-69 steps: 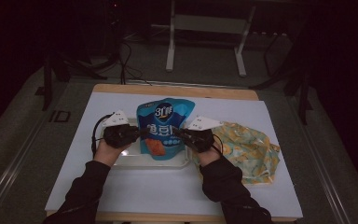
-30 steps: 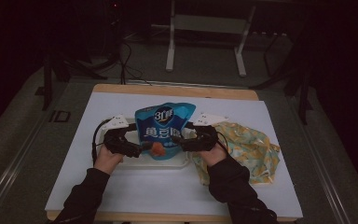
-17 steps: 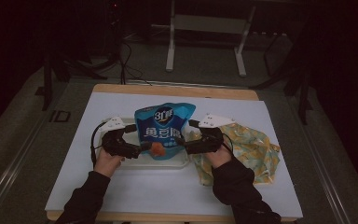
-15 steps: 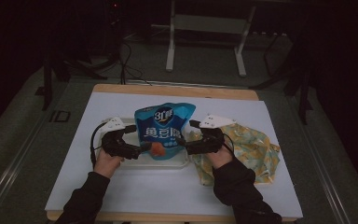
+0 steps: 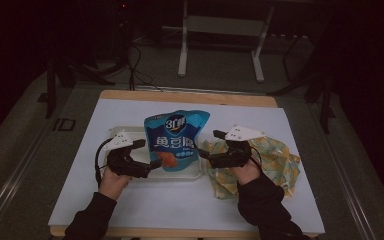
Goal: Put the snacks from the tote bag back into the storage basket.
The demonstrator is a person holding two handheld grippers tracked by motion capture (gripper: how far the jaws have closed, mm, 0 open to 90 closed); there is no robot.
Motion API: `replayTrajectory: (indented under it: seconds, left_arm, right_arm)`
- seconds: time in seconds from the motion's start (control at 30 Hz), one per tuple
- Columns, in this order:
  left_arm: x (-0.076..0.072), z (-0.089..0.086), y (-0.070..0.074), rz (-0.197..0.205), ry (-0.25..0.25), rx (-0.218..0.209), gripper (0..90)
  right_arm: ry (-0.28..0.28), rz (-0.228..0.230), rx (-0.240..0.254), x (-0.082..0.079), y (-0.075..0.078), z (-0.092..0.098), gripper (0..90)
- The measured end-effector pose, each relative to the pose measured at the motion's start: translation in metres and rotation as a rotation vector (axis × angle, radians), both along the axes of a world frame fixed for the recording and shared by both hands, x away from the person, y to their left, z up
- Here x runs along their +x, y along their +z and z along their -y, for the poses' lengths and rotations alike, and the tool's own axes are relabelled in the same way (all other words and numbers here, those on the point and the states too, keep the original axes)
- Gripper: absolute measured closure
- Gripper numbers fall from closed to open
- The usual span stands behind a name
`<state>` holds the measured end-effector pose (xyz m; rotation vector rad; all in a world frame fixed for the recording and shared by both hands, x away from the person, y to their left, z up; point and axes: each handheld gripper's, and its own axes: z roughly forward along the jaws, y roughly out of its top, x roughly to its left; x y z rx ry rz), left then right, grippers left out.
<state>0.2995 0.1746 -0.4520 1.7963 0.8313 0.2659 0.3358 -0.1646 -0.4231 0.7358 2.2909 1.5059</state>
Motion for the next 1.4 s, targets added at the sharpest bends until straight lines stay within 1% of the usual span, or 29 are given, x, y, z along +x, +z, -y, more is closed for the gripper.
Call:
replayTrajectory:
  seconds: [0.03,0.13,0.2,0.27,0.33,0.4,0.43,0.47,0.5,0.57,0.6,0.63,0.67,0.7,0.77,0.8,0.9,0.97,1.03,1.07,1.1,1.13,1.17,1.2,1.23,1.3,1.33,1.37,1.4]
  left_arm:
    - [-0.002,0.001,0.000,-0.007,-0.006,-0.007,1.0]
    - [-0.007,0.003,-0.003,-0.011,-0.011,-0.010,1.0]
    - [-0.010,0.003,-0.004,-0.011,0.003,-0.008,1.0]
    - [-0.011,0.003,-0.004,-0.014,0.001,-0.017,1.0]
    - [-0.016,0.004,-0.004,-0.004,0.011,-0.009,1.0]
    - [-0.019,0.004,-0.005,-0.010,0.017,-0.005,1.0]
    - [-0.023,0.004,-0.006,-0.013,0.014,-0.013,1.0]
    - [-0.023,0.004,-0.006,-0.013,0.014,-0.013,1.0]
    - [-0.027,0.005,-0.009,-0.020,0.014,-0.021,1.0]
    - [-0.029,0.006,-0.010,-0.023,0.013,-0.017,1.0]
    - [-0.032,0.007,-0.012,-0.019,0.010,-0.018,1.0]
    - [-0.037,0.010,-0.015,-0.019,0.005,-0.017,1.0]
    - [-0.037,0.010,-0.015,-0.019,0.005,-0.017,1.0]
    - [-0.040,0.014,-0.017,-0.022,-0.010,-0.015,1.0]
    - [-0.042,0.016,-0.017,-0.022,-0.013,-0.011,1.0]
    - [-0.044,0.020,-0.017,-0.020,-0.031,-0.010,1.0]
    - [-0.046,0.023,-0.015,-0.017,-0.035,-0.014,1.0]
    - [-0.048,0.027,-0.013,-0.010,-0.051,-0.022,1.0]
    - [-0.050,0.034,-0.012,-0.007,-0.077,-0.020,1.0]
    - [-0.050,0.037,-0.012,-0.007,-0.089,-0.014,1.0]
    - [-0.050,0.037,-0.012,-0.007,-0.089,-0.014,1.0]
    - [-0.051,0.042,-0.011,-0.003,-0.108,-0.016,1.0]
    - [-0.051,0.042,-0.011,-0.003,-0.108,-0.016,1.0]
    - [-0.050,0.044,-0.011,-0.005,-0.116,-0.014,1.0]
    - [-0.050,0.048,-0.011,-0.007,-0.130,-0.023,1.0]
    - [-0.050,0.051,-0.011,-0.008,-0.138,-0.020,1.0]
    - [-0.049,0.055,-0.012,-0.005,-0.157,-0.015,1.0]
    - [-0.049,0.055,-0.012,-0.005,-0.157,-0.015,1.0]
    - [-0.048,0.061,-0.013,-0.010,-0.191,-0.006,1.0]
  right_arm:
    - [-0.001,-0.001,-0.001,0.000,0.000,0.002,14.3]
    - [-0.013,0.002,0.003,-0.002,0.001,0.009,14.3]
    - [-0.019,0.001,0.010,-0.003,0.000,0.014,14.3]
    - [-0.020,0.002,0.013,-0.004,0.000,0.016,14.3]
    - [-0.027,0.001,0.015,-0.006,0.000,0.021,14.4]
    - [-0.030,0.001,0.017,-0.008,0.000,0.025,14.3]
    - [-0.034,0.006,0.020,-0.010,0.000,0.030,14.3]
    - [-0.037,0.010,0.019,-0.011,0.001,0.032,14.3]
    - [-0.042,0.011,0.020,-0.012,0.001,0.035,14.3]
    - [-0.050,0.014,0.023,-0.014,0.001,0.040,14.3]
    - [-0.050,0.014,0.023,-0.014,0.001,0.040,14.3]
    - [-0.061,0.012,0.022,-0.017,0.000,0.046,14.4]
    - [-0.064,0.012,0.021,-0.017,0.000,0.050,14.4]
    - [-0.070,0.010,0.024,-0.018,-0.001,0.053,14.4]
    - [-0.072,0.008,0.022,-0.019,-0.002,0.056,14.4]
    - [-0.083,0.006,0.019,-0.021,-0.004,0.062,14.4]
    - [-0.094,0.003,0.027,-0.023,-0.005,0.069,14.4]
    - [-0.107,0.005,0.029,-0.026,-0.007,0.077,14.4]
    - [-0.116,0.003,0.025,-0.028,-0.008,0.083,14.4]
    - [-0.120,0.006,0.024,-0.030,-0.008,0.086,14.4]
    - [-0.125,0.007,0.021,-0.031,-0.009,0.089,14.4]
    - [-0.129,0.007,0.016,-0.032,-0.009,0.091,14.4]
    - [-0.129,0.007,0.016,-0.032,-0.009,0.091,14.4]
    - [-0.133,0.011,0.014,-0.034,-0.010,0.094,14.4]
    - [-0.141,0.007,0.016,-0.037,-0.011,0.099,14.4]
    - [-0.146,0.008,0.017,-0.038,-0.012,0.101,14.4]
    - [-0.149,0.005,0.015,-0.041,-0.013,0.106,14.4]
    - [-0.149,0.005,0.015,-0.041,-0.013,0.106,14.4]
    - [-0.159,0.004,0.017,-0.044,-0.015,0.111,14.4]
